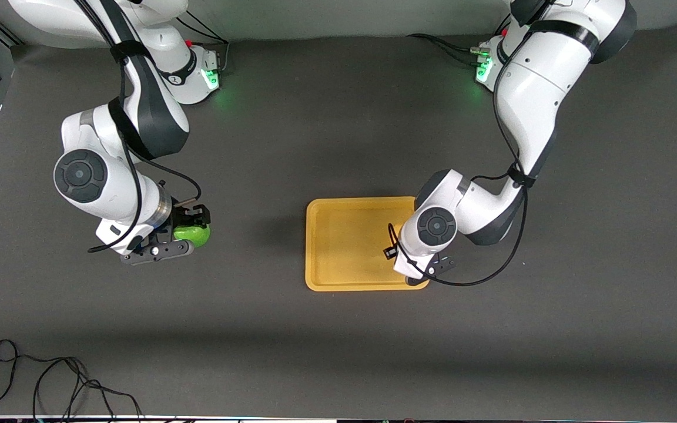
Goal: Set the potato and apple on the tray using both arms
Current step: 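Release the potato on the tray while the right gripper lifts the apple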
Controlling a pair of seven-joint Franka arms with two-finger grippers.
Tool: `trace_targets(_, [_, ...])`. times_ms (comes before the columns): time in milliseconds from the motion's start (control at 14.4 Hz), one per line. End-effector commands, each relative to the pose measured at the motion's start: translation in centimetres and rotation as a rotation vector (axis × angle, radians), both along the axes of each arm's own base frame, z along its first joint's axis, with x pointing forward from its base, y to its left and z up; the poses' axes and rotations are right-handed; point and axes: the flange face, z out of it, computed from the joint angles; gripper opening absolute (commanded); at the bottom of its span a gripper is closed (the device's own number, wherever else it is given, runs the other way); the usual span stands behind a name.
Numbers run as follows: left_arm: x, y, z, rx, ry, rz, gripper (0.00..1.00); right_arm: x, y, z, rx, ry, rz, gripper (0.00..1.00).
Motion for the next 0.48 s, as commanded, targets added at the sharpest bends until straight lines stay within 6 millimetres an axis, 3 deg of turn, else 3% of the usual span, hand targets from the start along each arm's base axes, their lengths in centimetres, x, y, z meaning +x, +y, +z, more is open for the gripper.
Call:
trace_targets(0, [0.6,-0.1,0.5,0.026,-0.024,0.005,0.55,0.5,1.0,0.7,0.109,0.020,-0.050,0.24])
trace_targets(69, [0.6,-0.1,0.5,0.026,-0.024,0.005,0.91,0.7,1.5,-0.1,0.147,0.033,-0.074,0.24])
trace_targets(138, [0.6,-0.1,0.6,0.026,-0.025,0.011,1.00,0.5,2.9,-0.2,0.154,0.019,-0.088,0.24])
trace_targets(277, [0.7,-0.1,1.1,0.029,-0.026,0.011,1.00,0.6,4.3,-1.0,0.157,0.029,-0.167,0.24])
trace_targets(415, [0.7,0.2,2.3,0.038,-0.026,0.013,1.00,-0.8,8.5,-1.1,0.162,0.016,-0.165,0.24])
